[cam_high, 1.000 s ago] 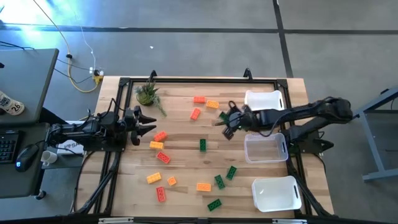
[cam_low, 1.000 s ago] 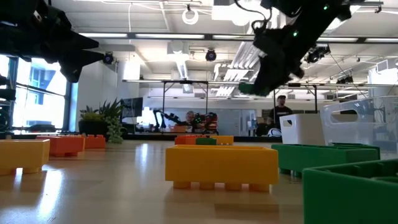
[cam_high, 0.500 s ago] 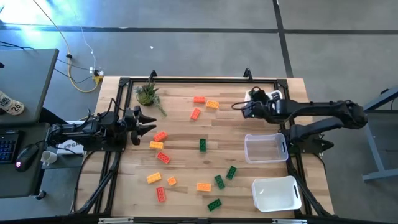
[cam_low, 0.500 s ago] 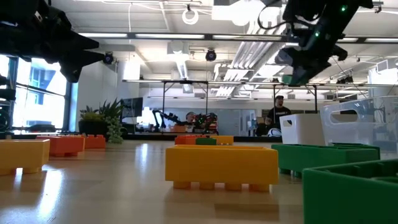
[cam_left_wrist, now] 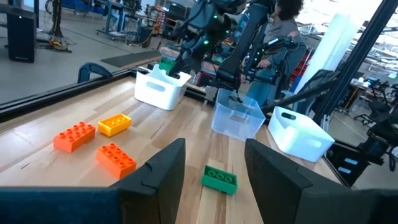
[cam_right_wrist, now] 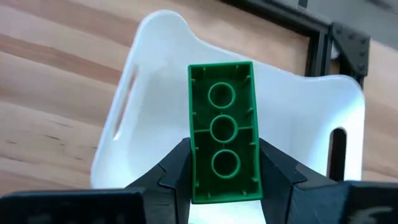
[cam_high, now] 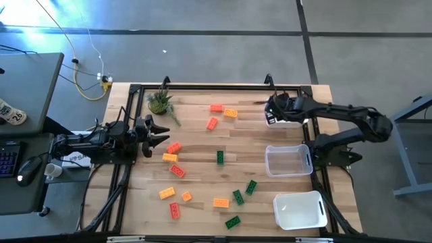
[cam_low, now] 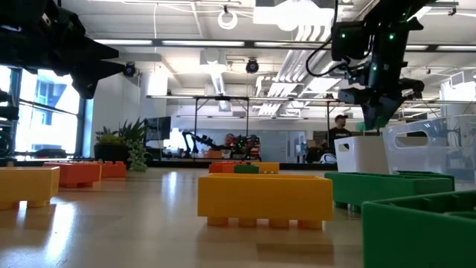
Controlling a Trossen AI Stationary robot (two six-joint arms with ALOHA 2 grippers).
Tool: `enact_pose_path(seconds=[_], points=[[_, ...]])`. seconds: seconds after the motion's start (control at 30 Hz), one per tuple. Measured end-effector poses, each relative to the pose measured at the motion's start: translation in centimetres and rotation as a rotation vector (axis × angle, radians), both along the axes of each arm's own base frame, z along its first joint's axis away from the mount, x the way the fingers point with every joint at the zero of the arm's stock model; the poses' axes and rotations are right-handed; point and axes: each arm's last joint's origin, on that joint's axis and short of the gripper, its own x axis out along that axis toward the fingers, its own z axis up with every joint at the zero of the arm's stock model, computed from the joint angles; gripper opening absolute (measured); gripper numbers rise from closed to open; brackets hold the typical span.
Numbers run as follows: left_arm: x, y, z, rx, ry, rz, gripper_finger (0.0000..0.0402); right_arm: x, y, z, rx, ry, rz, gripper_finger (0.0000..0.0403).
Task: Sort & place blocks by color
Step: Put the green game piece into the top white bin, then put the orange game piece into the transparent bin
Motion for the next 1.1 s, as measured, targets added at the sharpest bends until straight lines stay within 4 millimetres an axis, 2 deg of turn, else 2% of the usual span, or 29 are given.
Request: enact_pose_path(seconds=[0.2, 0.47, 0.83, 1.1], points=[[0.0, 0.0, 0.0, 0.000, 0.000, 0.002, 0.0156, -0.4, -1.2, -0.5, 0.073, -0.004, -0.046, 0.0115], [0.0, 0.0, 0.0, 0.033, 0.009, 0.001, 0.0156, -0.8, -1.9, -0.6, 0.061, 0.035, -0.039, 0.0121], [0.0, 0.1, 0.0, 0.080, 0.022, 0.015, 0.0157, -0.8, -2.0, -0.6, 0.051, 0.033, -0.039, 0.0233], [0.0, 0.0, 0.0, 0.094, 0.026, 0.014, 0.0157, -0.3, -2.2, -0.4, 0.024, -0.014, -0.037, 0.0249]])
